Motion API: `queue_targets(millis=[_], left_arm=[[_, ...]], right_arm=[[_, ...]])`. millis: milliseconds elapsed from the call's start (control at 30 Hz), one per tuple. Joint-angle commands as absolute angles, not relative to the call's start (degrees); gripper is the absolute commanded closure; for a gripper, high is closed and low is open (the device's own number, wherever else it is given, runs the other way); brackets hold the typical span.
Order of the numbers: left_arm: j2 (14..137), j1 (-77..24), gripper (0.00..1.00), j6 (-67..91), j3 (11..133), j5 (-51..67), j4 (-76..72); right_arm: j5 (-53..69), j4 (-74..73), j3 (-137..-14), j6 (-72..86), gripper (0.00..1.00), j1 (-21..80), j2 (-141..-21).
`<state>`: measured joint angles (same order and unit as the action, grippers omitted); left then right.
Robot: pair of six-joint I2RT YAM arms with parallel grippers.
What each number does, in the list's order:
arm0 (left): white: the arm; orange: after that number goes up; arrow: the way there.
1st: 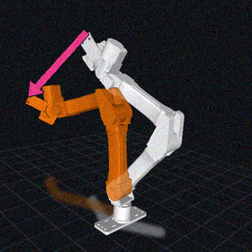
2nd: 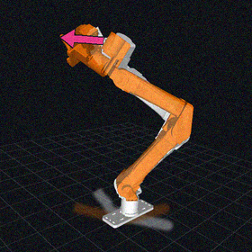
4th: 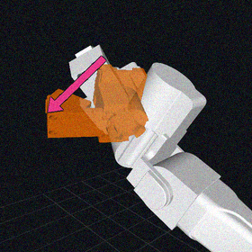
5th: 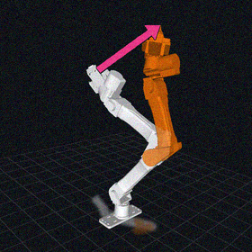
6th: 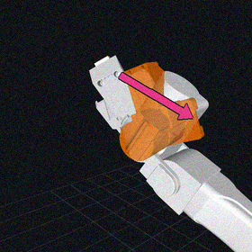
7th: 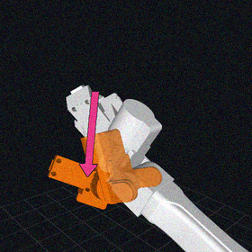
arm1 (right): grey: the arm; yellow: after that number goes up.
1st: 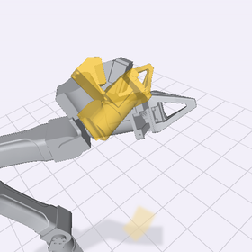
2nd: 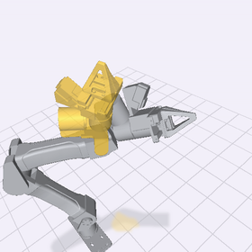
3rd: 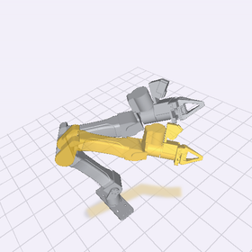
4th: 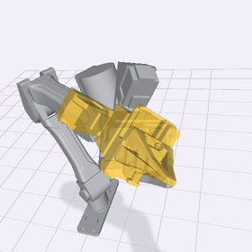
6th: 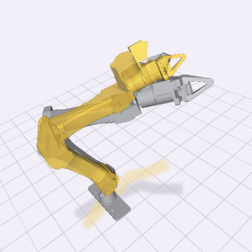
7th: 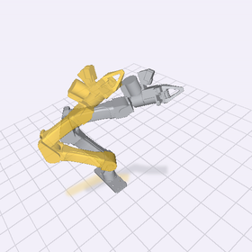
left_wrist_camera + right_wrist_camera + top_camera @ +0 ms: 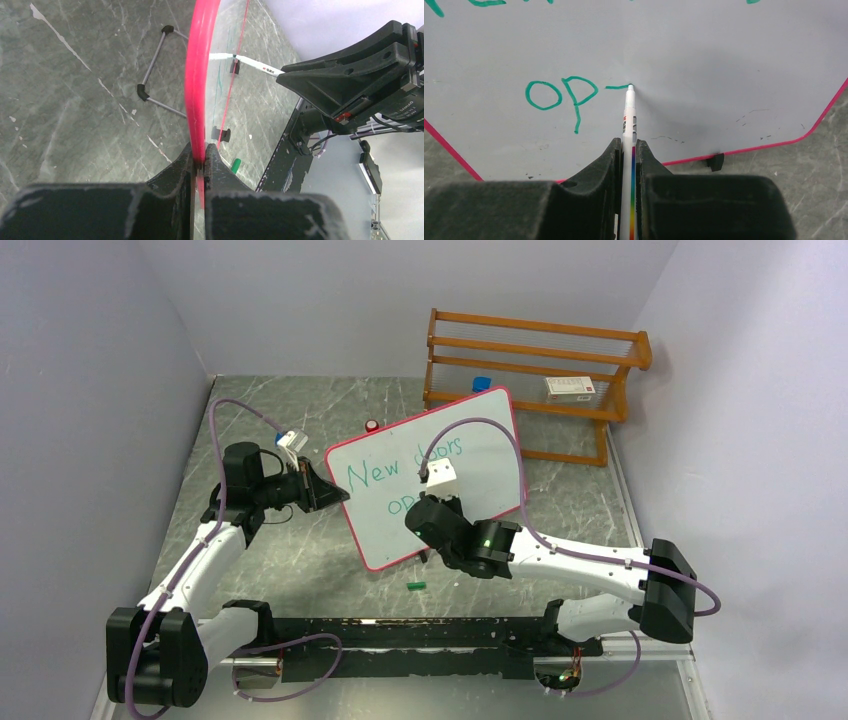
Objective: Write a sentence on the whiteboard
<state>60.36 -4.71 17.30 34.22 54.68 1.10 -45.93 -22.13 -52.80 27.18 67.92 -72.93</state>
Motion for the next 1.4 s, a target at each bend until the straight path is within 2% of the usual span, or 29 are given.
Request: queue_targets(millis=[0,600,1367], left_arm=[[61.05,-4.6,0.95,15.31,35.07,52.72,3.36],[61.59,-4.57,0.95,15.47,35.07,52.98,3.08],[61.27,-4.57,0.95,15.23,35.21,52.59,3.44]], right_arm=[[-48.33,-20.65,-52.45,27.42,1.0,67.24,-72.24],[-45.89,-16.52,-53.36,24.22,1.0,67.25,-72.69],[-40.63,-18.59,-53.26,24.21,1.0,67.59,-73.2]])
